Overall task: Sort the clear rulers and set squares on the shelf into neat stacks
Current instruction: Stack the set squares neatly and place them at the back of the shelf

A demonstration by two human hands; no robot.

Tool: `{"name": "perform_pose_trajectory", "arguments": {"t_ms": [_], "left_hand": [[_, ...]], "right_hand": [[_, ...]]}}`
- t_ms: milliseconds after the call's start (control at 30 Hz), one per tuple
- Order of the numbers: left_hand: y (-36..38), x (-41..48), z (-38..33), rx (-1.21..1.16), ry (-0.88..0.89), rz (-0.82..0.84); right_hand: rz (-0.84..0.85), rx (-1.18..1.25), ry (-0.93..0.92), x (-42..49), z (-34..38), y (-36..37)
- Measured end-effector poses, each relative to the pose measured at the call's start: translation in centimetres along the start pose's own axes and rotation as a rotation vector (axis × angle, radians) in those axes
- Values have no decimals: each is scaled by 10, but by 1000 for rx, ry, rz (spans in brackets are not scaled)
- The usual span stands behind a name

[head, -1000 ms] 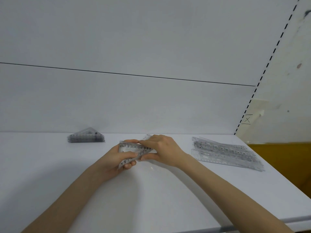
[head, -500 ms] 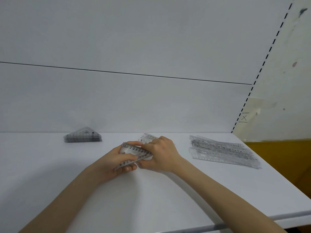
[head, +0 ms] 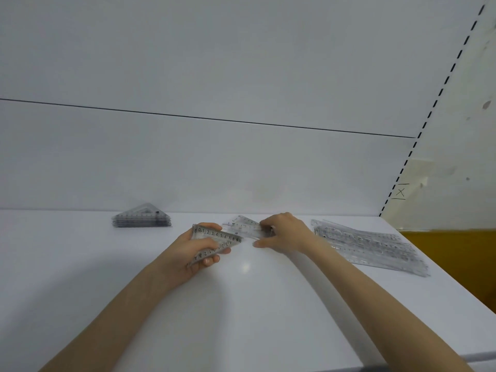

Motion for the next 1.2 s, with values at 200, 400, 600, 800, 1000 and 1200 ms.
{"name": "perform_pose_trajectory", "arguments": {"t_ms": [200,400,600,800,1000,1200], "left_hand": [[-1,-3,0,-7,-21,-13],[0,-4,1,-33,-37,-33],[-3,-3,2,-2,-61,-76],[-4,-4,-1,-25,-51,-103],[-10,-1,2,-33,-43,-118],[-4,-3,-2,71,21,-90]], "right_hand": [[-95,119,11,-7,2,-12],[-250,232,-151,-19,11,-47],[-250,466,-102,-34,35,-44],[-122,1143,188,-44,47,9],[-134,1421,322,-47,49,34],[-68,1514,378,-55,65,55]]}}
Point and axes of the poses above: each hand's wrist, its own x-axis towards the middle knuckle, its own y-axis out of the palm, z = x × y, the point moved 10 cm from there along x, towards the middle knuckle, and after that the axes turned 13 degrees about x, right-handed, at the moved point
